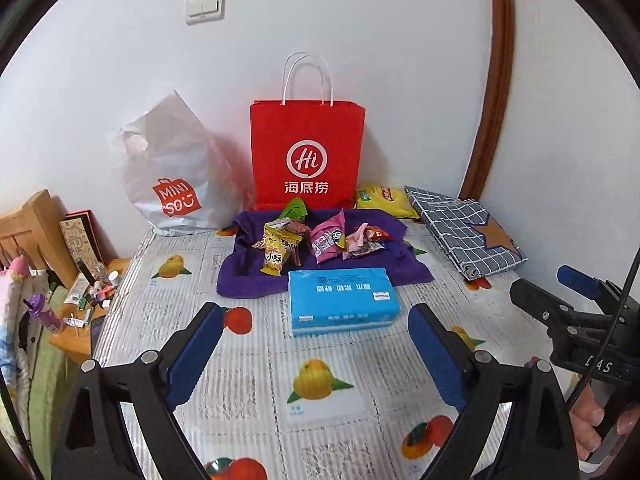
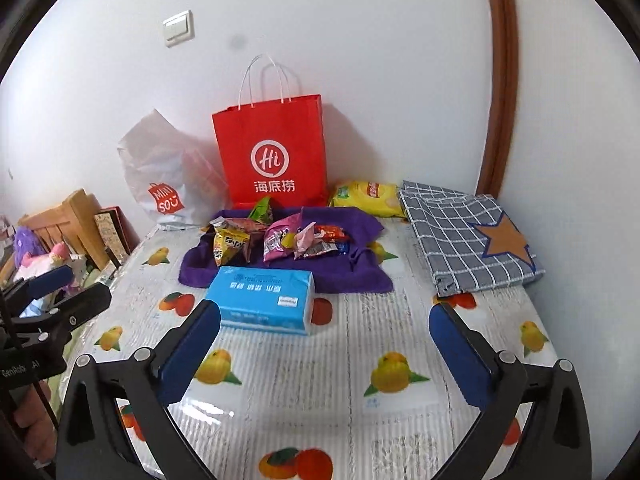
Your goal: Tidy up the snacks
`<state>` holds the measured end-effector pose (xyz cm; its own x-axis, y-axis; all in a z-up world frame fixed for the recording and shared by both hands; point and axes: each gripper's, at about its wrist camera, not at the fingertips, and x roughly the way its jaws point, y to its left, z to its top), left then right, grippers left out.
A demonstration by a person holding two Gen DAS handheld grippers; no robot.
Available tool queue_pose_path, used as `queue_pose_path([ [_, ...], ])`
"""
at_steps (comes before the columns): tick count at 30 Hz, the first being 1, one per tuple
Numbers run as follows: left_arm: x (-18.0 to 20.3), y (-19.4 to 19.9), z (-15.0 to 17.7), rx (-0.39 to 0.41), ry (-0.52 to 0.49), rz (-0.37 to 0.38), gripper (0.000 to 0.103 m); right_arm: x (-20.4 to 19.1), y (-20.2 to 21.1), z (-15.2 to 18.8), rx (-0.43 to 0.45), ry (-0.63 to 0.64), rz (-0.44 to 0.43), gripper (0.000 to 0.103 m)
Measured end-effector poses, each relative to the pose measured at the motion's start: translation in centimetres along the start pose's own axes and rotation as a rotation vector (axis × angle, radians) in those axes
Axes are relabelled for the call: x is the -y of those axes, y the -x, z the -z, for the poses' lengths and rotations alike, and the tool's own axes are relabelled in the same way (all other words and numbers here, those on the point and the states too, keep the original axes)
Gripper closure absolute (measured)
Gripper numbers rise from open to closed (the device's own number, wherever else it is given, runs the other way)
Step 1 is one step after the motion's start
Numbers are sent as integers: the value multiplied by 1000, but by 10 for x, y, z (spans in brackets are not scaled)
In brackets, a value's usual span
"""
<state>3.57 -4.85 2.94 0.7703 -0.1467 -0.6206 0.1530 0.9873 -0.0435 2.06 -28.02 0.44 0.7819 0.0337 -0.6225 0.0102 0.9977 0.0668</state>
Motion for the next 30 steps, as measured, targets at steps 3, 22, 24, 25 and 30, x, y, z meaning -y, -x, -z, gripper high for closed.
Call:
queue_pose_path([
  [3,5,12,6,23,-11,-20,9,2,10,6,11,-7,5,0],
  [22,4,20,9,29,-4,-29,7,-1,18,12,24,0,28,0],
  [24,4,21,10,32,-4,-30,7,-1,20,12,26,1,28,0],
  [25,4,22,10,33,-4,-30,7,-1,20,12,26,-1,26,0],
  [30,4,23,10,35,-7,-30,7,-1,23,12,33,-4,20,0],
])
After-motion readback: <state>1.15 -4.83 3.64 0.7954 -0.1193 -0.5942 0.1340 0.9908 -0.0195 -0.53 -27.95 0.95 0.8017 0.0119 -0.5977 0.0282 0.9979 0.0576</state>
